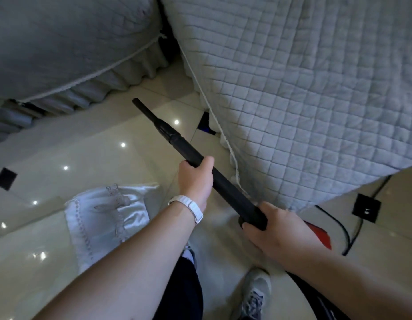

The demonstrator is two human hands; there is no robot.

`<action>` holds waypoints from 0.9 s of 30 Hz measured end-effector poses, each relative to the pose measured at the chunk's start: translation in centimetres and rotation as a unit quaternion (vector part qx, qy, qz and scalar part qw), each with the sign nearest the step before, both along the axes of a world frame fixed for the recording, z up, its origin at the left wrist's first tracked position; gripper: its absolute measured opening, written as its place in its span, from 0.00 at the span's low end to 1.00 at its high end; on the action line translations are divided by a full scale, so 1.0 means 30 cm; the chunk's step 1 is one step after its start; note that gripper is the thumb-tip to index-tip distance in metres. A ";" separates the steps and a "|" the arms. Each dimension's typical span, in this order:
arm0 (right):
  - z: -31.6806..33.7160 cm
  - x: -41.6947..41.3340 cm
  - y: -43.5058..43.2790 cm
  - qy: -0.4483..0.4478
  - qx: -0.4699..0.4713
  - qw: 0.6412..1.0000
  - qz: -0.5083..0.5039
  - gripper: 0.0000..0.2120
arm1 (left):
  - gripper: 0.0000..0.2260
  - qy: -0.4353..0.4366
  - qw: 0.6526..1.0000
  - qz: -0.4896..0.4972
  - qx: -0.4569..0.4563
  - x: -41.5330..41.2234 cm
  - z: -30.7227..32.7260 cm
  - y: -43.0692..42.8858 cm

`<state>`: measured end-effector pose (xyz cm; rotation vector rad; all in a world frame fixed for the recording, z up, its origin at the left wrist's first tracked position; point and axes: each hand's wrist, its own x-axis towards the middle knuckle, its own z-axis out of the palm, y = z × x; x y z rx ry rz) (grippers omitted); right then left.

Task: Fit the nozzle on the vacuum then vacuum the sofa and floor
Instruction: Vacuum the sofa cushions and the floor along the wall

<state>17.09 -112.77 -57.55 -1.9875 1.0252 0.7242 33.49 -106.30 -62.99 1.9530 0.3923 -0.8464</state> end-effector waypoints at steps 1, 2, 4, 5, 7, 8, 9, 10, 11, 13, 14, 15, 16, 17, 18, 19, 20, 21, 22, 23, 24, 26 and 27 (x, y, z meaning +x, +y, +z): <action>0.037 -0.041 -0.014 0.001 -0.009 1.000 0.009 0.10 | 0.10 -0.004 1.000 -0.005 -0.009 -0.039 0.040 -0.020; 0.075 -0.083 -0.028 0.001 -0.017 1.000 0.012 0.10 | 0.10 -0.007 1.000 -0.011 -0.017 -0.077 0.080 -0.040; 0.138 -0.164 -0.051 -0.006 -0.019 1.000 -0.007 0.09 | 0.11 -0.011 0.999 -0.028 -0.032 -0.151 0.144 -0.082; 0.161 -0.206 -0.059 -0.014 -0.014 0.999 -0.027 0.09 | 0.12 -0.012 0.998 -0.040 -0.036 -0.188 0.169 -0.105; 0.190 -0.289 -0.071 -0.034 -0.007 0.997 -0.069 0.09 | 0.13 -0.019 0.997 -0.062 -0.041 -0.257 0.208 -0.148; 0.197 -0.326 -0.075 -0.042 -0.004 0.995 -0.089 0.09 | 0.12 -0.024 0.996 -0.074 -0.044 -0.289 0.224 -0.169; 0.204 -0.361 -0.078 -0.049 0.000 0.993 -0.108 0.10 | 0.12 -0.028 0.995 -0.086 -0.046 -0.319 0.235 -0.189; 0.210 -0.395 -0.081 -0.055 0.005 0.990 -0.126 0.11 | 0.11 -0.031 0.994 -0.098 -0.047 -0.347 0.248 -0.208; 0.218 -0.425 -0.082 -0.062 0.011 0.988 -0.142 0.12 | 0.11 -0.030 0.992 -0.110 -0.047 -0.374 0.255 -0.224; 0.238 -0.481 -0.082 -0.065 0.018 0.984 -0.167 0.13 | 0.10 -0.024 0.990 -0.133 -0.044 -0.422 0.262 -0.250; 0.246 -0.507 -0.079 -0.062 0.019 0.981 -0.180 0.13 | 0.10 -0.021 0.988 -0.146 -0.041 -0.446 0.263 -0.261; 0.253 -0.531 -0.074 -0.062 0.019 0.979 -0.196 0.12 | 0.10 -0.019 0.986 -0.161 -0.039 -0.469 0.266 -0.273; 0.260 -0.556 -0.068 -0.060 0.017 0.975 -0.213 0.10 | 0.11 -0.017 0.983 -0.178 -0.040 -0.495 0.273 -0.287; 0.267 -0.579 -0.062 -0.057 0.014 0.971 -0.233 0.08 | 0.11 -0.017 0.980 -0.195 -0.043 -0.520 0.281 -0.303; 0.273 -0.600 -0.056 -0.054 0.011 0.966 -0.253 0.07 | 0.12 -0.016 0.976 -0.214 -0.043 -0.546 0.289 -0.320; 0.281 -0.620 -0.049 -0.053 0.011 0.960 -0.273 0.07 | 0.12 -0.016 0.971 -0.233 -0.043 -0.569 0.298 -0.336; 0.291 -0.639 -0.041 -0.051 0.012 0.955 -0.293 0.08 | 0.12 -0.016 0.967 -0.250 -0.042 -0.593 0.312 -0.351; 0.301 -0.658 -0.033 -0.051 0.012 0.948 -0.314 0.07 | 0.12 -0.014 0.962 -0.268 -0.044 -0.619 0.328 -0.369; 0.313 -0.679 -0.024 -0.052 0.011 0.940 -0.337 0.07 | 0.12 -0.011 0.957 -0.285 -0.048 -0.647 0.345 -0.389; 0.324 -0.700 -0.015 -0.055 0.010 0.932 -0.358 0.07 | 0.12 -0.008 0.951 -0.303 -0.053 -0.675 0.357 -0.407; 0.331 -0.721 -0.004 -0.055 0.009 0.924 -0.378 0.08 | 0.12 -0.005 0.945 -0.321 -0.056 -0.703 0.366 -0.420; 0.346 -0.763 0.020 -0.048 0.003 0.908 -0.416 0.08 | 0.12 0.005 0.931 -0.358 -0.067 -0.764 0.378 -0.440; 0.347 -0.788 0.035 -0.047 0.002 0.899 -0.436 0.08 | 0.12 0.010 0.923 -0.378 -0.069 -0.797 0.379 -0.446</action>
